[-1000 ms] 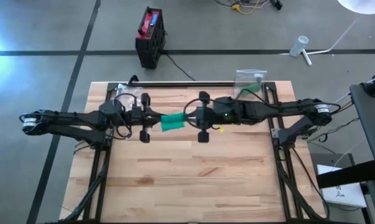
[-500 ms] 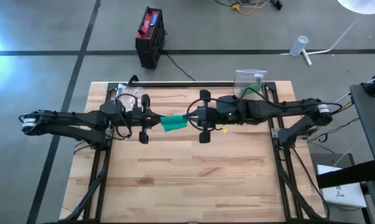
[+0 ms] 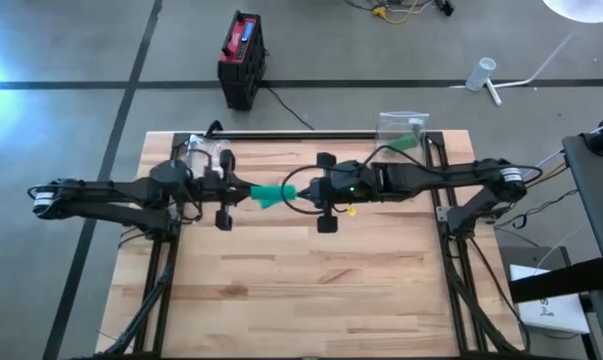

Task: Roll bandage
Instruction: Roll the dark green bandage

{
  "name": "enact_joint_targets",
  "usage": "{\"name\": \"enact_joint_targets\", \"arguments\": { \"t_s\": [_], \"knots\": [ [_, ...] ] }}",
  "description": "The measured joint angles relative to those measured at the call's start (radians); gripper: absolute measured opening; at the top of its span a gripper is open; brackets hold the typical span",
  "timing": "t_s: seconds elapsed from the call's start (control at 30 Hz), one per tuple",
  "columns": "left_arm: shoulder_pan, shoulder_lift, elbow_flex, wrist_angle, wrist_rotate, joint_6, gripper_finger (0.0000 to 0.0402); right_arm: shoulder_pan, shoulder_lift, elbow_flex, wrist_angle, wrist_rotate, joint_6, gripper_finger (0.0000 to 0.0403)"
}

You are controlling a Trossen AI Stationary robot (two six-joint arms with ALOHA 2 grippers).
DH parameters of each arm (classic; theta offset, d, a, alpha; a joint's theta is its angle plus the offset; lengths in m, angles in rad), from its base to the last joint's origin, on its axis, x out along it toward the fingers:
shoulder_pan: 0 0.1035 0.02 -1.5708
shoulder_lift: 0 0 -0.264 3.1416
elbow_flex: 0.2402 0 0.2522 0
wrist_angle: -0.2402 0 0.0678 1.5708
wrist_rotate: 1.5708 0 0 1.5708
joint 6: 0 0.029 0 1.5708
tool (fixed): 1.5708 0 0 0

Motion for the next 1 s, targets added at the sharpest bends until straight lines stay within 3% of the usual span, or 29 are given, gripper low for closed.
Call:
{"name": "enact_joint_targets", "arguments": {
  "t_s": [0.13,0.3,0.63,0.73,0.83,1.0],
  "knots": [
    [0.000,-0.043,0.002,0.014,0.000,-0.029,0.0002,0.008,-0.009,-0.002,-0.017,0.015,0.003,0.0002],
    [0.000,-0.096,0.001,0.038,0.068,-0.139,0.0002,0.036,-0.033,-0.032,0.033,0.158,-0.045,0.0003],
    [0.000,-0.154,0.001,0.127,0.090,-0.320,0.0002,0.081,-0.030,-0.298,0.598,0.156,-0.315,0.0003],
    [0.000,-0.152,0.001,0.135,0.020,-0.353,0.0002,0.102,-0.027,-0.339,0.672,0.196,-0.401,0.0005],
    [0.000,-0.147,0.001,0.131,-0.123,-0.392,0.0003,0.142,-0.027,-0.347,0.706,0.240,-0.541,0.0014],
    [0.001,-0.123,0.001,0.137,-0.332,-0.431,0.0007,0.192,-0.003,-0.311,0.695,0.350,-0.762,0.0057]
  ]
}}
